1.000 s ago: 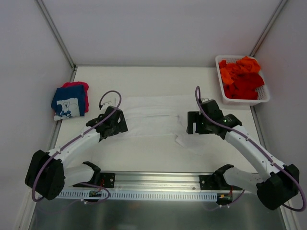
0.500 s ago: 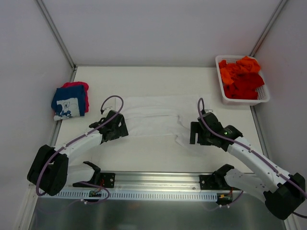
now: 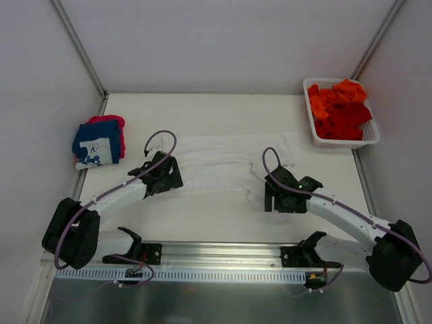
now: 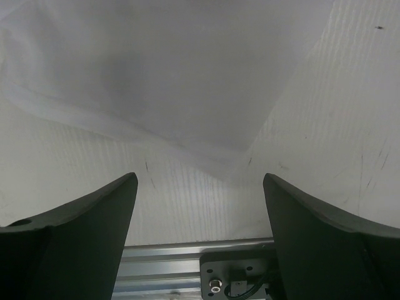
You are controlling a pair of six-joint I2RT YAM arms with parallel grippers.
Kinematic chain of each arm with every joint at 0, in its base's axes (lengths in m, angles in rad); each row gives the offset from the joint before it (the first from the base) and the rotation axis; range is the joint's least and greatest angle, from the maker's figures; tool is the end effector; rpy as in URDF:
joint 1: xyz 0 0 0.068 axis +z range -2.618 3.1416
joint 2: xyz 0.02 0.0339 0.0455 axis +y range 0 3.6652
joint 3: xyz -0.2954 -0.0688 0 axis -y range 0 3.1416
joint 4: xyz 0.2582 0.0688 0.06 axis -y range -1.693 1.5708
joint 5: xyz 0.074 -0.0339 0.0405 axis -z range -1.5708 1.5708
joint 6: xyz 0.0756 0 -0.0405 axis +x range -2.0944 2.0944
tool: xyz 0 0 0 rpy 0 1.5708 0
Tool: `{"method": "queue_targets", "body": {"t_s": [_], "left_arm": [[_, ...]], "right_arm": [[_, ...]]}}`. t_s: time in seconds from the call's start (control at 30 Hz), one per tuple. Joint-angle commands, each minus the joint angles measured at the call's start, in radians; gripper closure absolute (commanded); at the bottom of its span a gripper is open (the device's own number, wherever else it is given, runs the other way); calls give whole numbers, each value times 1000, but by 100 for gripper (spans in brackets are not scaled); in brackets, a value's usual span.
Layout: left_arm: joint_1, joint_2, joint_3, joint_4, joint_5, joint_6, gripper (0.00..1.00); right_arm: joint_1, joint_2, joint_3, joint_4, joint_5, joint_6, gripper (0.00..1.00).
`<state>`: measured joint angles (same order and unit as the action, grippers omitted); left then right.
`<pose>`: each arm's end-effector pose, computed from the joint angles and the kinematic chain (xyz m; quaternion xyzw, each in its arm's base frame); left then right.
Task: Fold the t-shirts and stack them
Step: Fold the tshirt
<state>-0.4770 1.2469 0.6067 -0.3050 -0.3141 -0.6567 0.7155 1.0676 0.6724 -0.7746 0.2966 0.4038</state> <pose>0.2367 -0.0960 0.1692 -0.1323 0.9317 -0.0377 0.3363 0.1625 0.1119 0.1936 -0.1214 0.9620 -0.0181 0.2438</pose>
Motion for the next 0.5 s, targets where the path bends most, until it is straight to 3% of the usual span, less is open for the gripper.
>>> {"method": "queue_targets", "body": {"t_s": [0.0,0.47], "left_arm": [[0,14,45,21,-6,23,1],[2,57,56,43,9,40,1]], "right_arm": [[19,44,-7,-20,55,56,14],[82,256,42,-9,95,102,14]]}}
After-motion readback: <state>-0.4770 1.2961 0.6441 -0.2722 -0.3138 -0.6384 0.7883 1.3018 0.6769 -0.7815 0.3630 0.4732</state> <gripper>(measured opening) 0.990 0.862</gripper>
